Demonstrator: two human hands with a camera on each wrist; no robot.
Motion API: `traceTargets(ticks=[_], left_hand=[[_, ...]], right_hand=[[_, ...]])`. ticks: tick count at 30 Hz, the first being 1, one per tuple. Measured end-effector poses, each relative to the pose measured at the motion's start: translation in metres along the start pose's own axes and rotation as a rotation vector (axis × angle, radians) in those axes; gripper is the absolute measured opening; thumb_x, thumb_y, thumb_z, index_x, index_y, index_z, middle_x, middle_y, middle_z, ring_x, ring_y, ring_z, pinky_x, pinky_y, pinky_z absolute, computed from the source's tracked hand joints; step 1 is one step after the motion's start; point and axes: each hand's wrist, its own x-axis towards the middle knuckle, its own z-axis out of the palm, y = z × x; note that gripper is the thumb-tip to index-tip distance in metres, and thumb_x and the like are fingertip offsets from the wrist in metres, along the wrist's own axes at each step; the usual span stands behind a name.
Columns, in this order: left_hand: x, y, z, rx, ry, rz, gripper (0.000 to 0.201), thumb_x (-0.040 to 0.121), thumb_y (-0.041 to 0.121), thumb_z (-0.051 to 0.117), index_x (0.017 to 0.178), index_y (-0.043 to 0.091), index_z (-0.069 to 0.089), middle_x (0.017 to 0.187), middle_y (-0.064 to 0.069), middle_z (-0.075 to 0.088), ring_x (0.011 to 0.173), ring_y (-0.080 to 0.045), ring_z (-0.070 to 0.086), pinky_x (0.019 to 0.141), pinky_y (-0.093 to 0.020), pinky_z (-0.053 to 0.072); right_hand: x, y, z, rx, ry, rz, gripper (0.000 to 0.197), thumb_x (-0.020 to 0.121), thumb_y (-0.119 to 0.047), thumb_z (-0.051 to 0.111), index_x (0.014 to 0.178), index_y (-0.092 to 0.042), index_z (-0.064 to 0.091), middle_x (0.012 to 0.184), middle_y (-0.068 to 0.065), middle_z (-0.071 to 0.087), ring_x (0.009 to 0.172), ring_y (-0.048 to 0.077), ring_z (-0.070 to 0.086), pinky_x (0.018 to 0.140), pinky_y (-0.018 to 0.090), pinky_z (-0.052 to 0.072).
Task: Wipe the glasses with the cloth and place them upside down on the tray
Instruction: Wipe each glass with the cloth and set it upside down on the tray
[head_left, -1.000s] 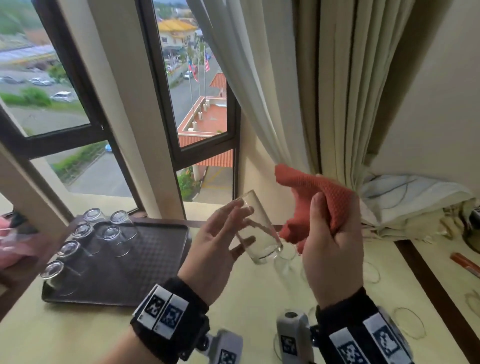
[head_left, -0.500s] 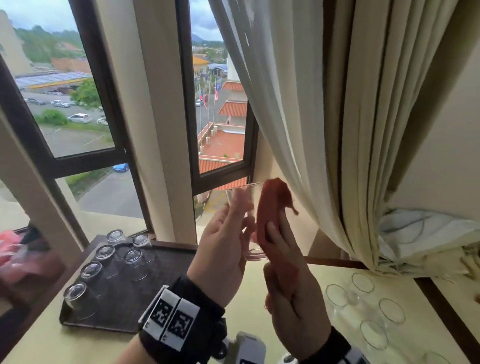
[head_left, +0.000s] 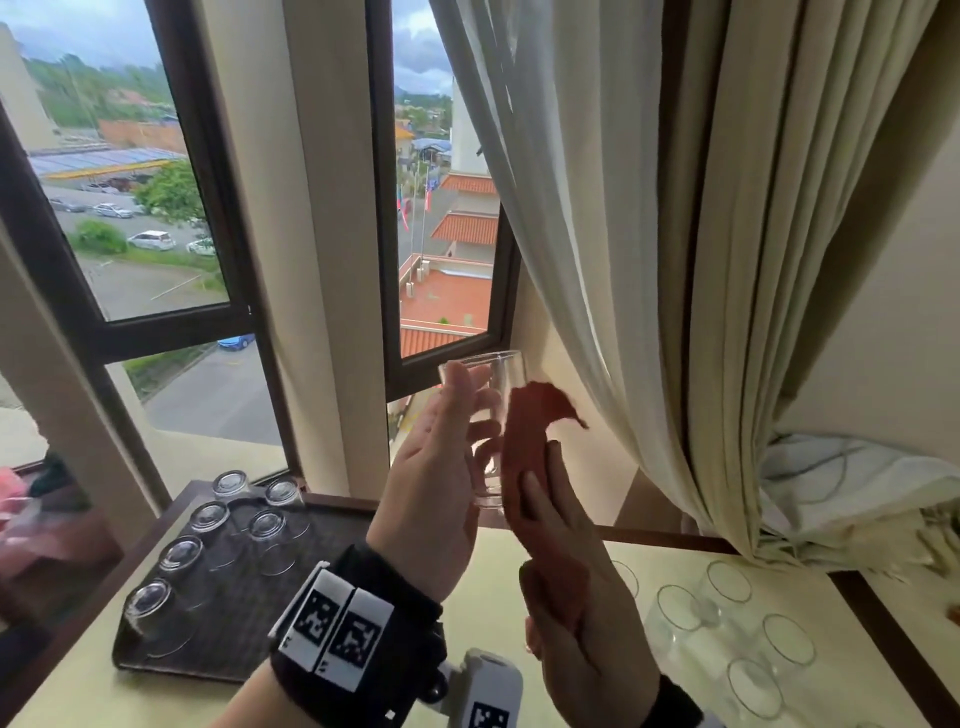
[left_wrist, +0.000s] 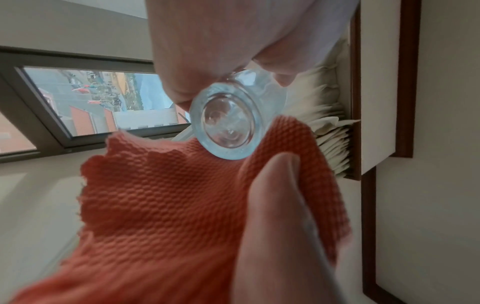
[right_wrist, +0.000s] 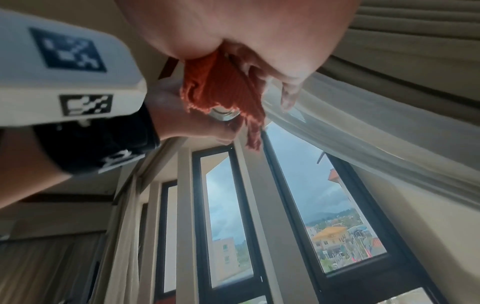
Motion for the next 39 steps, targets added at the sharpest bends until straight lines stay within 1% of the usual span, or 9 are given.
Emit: traceTargets(ticks=[6,10,12,15,21,24,29,34,39], left_hand=[[-0.004,-0.010,0.013,-0.013,-0.046,-0.020,0.071,0.101,0.065,0.057,0.136,0.004,0.067,0.122,-0.024,0.067,0.103,-0.031,0.061,0.092,-0.041,0.053],[-0.006,-0.016,0.023,-0.176,-0.080,-0.072,0.069,0.103,0.063,0.050,0.142,0.008,0.067,0.145,-0.022,0.065,0.141,-0.041,0.056,0.125,-0.055,0.036],[-0.007,-0.009,0.028,-0.225,-0.074,-0.063,0.078,0.092,0.076,0.062,0.126,0.007,0.076,0.127,-0.018,0.076,0.122,-0.029,0.073,0.107,-0.040,0.056],[0.010,-0.007,0.014,-0.179,0.028,-0.047,0.104,0.050,0.086,0.083,0.115,0.006,0.071,0.101,-0.019,0.073,0.075,-0.022,0.075,0.067,-0.029,0.063],[0.021,-0.009,0.014,-0.030,-0.041,-0.067,0.105,0.051,0.075,0.094,0.118,0.007,0.052,0.081,-0.011,0.055,0.071,-0.025,0.055,0.070,-0.039,0.055],[0.015,-0.019,0.021,0.047,-0.043,-0.046,0.098,0.071,0.080,0.080,0.127,0.003,0.058,0.107,-0.025,0.068,0.098,-0.039,0.069,0.098,-0.047,0.059],[0.014,-0.012,0.016,0.038,-0.026,-0.096,0.078,0.098,0.075,0.050,0.139,0.010,0.068,0.133,-0.018,0.073,0.131,-0.037,0.066,0.119,-0.057,0.045],[0.021,-0.009,0.002,0.099,-0.006,-0.050,0.076,0.091,0.076,0.054,0.128,0.011,0.068,0.107,-0.009,0.066,0.097,-0.030,0.056,0.093,-0.050,0.050],[0.010,-0.022,0.010,0.179,-0.010,-0.008,0.086,0.091,0.080,0.052,0.129,0.004,0.062,0.097,-0.002,0.057,0.081,-0.013,0.055,0.081,-0.031,0.053]], right_hand=[[0.039,-0.016,-0.008,0.466,0.221,0.407,0.034,0.105,-0.038,0.057,0.138,-0.042,0.064,0.114,-0.009,0.074,0.052,0.011,0.053,0.047,0.033,0.047],[0.050,-0.018,-0.012,0.283,0.123,0.174,0.052,0.104,-0.041,0.053,0.155,-0.042,0.045,0.164,-0.013,0.043,0.097,0.054,0.067,0.087,0.069,0.056],[0.035,-0.018,-0.009,0.251,0.050,0.111,0.052,0.105,-0.047,0.052,0.156,-0.037,0.046,0.169,-0.014,0.034,0.123,0.072,0.049,0.097,0.084,0.042],[0.009,-0.005,-0.003,0.257,0.031,0.116,0.053,0.104,-0.036,0.053,0.156,-0.026,0.050,0.170,-0.009,0.034,0.121,0.060,0.056,0.106,0.055,0.045],[0.029,-0.001,-0.004,0.565,0.128,0.419,0.047,0.101,-0.047,0.058,0.148,-0.040,0.056,0.120,-0.006,0.075,0.081,0.020,0.073,0.053,0.035,0.054],[0.050,-0.008,-0.015,0.540,0.196,0.412,0.048,0.098,-0.036,0.055,0.141,-0.015,0.062,0.082,-0.022,0.069,0.054,0.009,0.051,0.048,0.030,0.049],[0.034,-0.011,-0.010,0.262,0.013,0.109,0.055,0.104,-0.029,0.051,0.157,-0.045,0.041,0.172,-0.015,0.027,0.120,0.066,0.055,0.099,0.081,0.043],[0.006,0.009,0.003,0.233,0.041,0.153,0.061,0.102,-0.030,0.051,0.161,-0.038,0.036,0.173,-0.010,0.027,0.157,0.024,0.033,0.117,0.072,0.033],[0.041,0.002,-0.009,0.495,0.141,0.397,0.047,0.099,-0.043,0.055,0.144,-0.051,0.057,0.125,-0.009,0.069,0.068,0.008,0.064,0.054,0.032,0.054]])
